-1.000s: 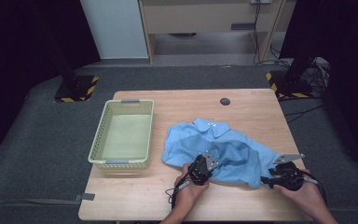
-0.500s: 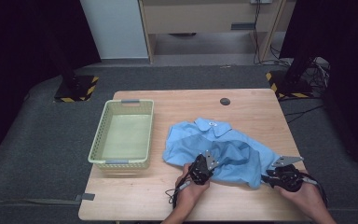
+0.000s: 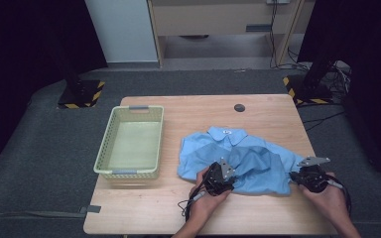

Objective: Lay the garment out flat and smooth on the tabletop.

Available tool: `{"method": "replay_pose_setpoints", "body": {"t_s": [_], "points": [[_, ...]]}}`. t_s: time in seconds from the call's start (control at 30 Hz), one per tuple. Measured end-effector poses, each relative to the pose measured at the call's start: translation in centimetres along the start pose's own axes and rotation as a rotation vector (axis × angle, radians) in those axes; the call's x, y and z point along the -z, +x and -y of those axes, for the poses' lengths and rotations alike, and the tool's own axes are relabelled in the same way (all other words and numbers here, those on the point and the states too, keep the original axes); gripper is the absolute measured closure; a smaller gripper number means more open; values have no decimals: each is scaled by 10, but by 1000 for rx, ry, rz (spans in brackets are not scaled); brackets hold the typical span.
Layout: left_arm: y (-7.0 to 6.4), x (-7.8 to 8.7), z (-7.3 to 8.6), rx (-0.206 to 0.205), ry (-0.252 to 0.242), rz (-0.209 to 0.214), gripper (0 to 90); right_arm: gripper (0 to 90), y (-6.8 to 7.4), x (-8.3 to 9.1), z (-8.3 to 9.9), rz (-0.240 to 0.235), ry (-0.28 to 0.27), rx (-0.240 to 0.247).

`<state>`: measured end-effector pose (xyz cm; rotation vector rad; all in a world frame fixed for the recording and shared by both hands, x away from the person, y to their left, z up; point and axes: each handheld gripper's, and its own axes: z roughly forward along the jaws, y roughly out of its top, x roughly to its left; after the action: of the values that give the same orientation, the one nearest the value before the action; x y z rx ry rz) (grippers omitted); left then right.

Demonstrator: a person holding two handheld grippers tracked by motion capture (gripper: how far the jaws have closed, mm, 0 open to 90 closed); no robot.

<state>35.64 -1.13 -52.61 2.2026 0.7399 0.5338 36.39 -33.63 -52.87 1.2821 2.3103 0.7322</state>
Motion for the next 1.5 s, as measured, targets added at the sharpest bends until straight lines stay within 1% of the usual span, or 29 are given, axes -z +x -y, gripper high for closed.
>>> {"method": "replay_pose_setpoints", "body": {"t_s": [0.03, 0.1, 0.2, 0.23, 0.3, 0.37, 0.47, 0.5, 0.57, 0.63, 0.67, 0.73, 0.77, 0.8, 0.83, 0.9, 0.93, 1.0, 1.03, 1.13, 1.2, 1.23, 1.27, 1.33, 1.4, 1.43, 1.5], "points": [[-1, 1, -1, -2, 1, 1, 409, 881, -3, 0, 0, 12, 1, 1], [-3, 5, -1, -1, 2, 2, 397, 879, -7, -2, 0, 26, -4, -15], [-3, 15, 5, -2, 7, -1, 386, 868, -15, -3, 0, 54, -3, -34], [-2, 19, 8, -3, 11, -6, 385, 854, -18, -4, -1, 54, -5, -46], [2, 28, 13, 10, 10, -19, 384, 803, -23, -4, -1, 60, -7, -71], [7, 38, 19, 15, 7, -34, 385, 740, -27, -1, -2, 65, -29, -99], [17, 50, 25, 31, 1, -61, 387, 686, -29, 9, -8, 61, -83, -123], [20, 53, 27, 38, -2, -69, 387, 674, -28, 12, -10, 52, -100, -131], [24, 55, 31, 49, 3, -78, 387, 644, -25, 15, -12, 31, -113, -132], [26, 54, 33, 42, 20, -87, 387, 603, -18, 15, -15, -7, -111, -128], [26, 53, 34, 36, 29, -92, 388, 581, -13, 14, -16, -29, -102, -121], [27, 50, 36, 32, 46, -89, 390, 546, -4, 13, -16, -48, -86, -102], [28, 47, 37, 32, 63, -88, 391, 530, -1, 13, -16, -53, -78, -98], [29, 44, 38, 34, 69, -86, 391, 514, 2, 12, -16, -64, -71, -98], [29, 41, 40, 35, 87, -77, 393, 494, 4, 11, -15, -72, -65, -100], [29, 35, 42, 33, 106, -67, 409, 463, 8, 8, -13, -92, -43, -97], [29, 33, 42, 32, 112, -60, 430, 462, 10, 6, -13, -98, -36, -91], [30, 30, 41, 39, 99, -51, 471, 477, 14, 4, -12, -109, -22, -75], [30, 29, 40, 34, 100, -48, 503, 489, 16, 2, -12, -111, -15, -65], [29, 27, 39, 16, 90, -51, 634, 577, 20, -1, -12, -112, 0, -39], [29, 25, 38, 6, 86, -62, 717, 620, 21, -3, -13, -103, 8, -25], [29, 23, 38, -8, 87, -72, 751, 633, 22, -4, -13, -99, 12, -20], [28, 23, 38, -17, 89, -78, 805, 659, 22, -5, -13, -91, 15, -12], [27, 22, 37, -39, 92, -91, 834, 677, 22, -5, -13, -86, 15, -7], [25, 21, 35, -80, 105, -109, 856, 706, 21, -5, -14, -83, 14, -8], [25, 21, 35, -92, 110, -117, 860, 721, 20, -6, -14, -82, 12, -10], [26, 19, 34, -94, 111, -126, 861, 762, 18, -7, -15, -75, 9, -14]]}}
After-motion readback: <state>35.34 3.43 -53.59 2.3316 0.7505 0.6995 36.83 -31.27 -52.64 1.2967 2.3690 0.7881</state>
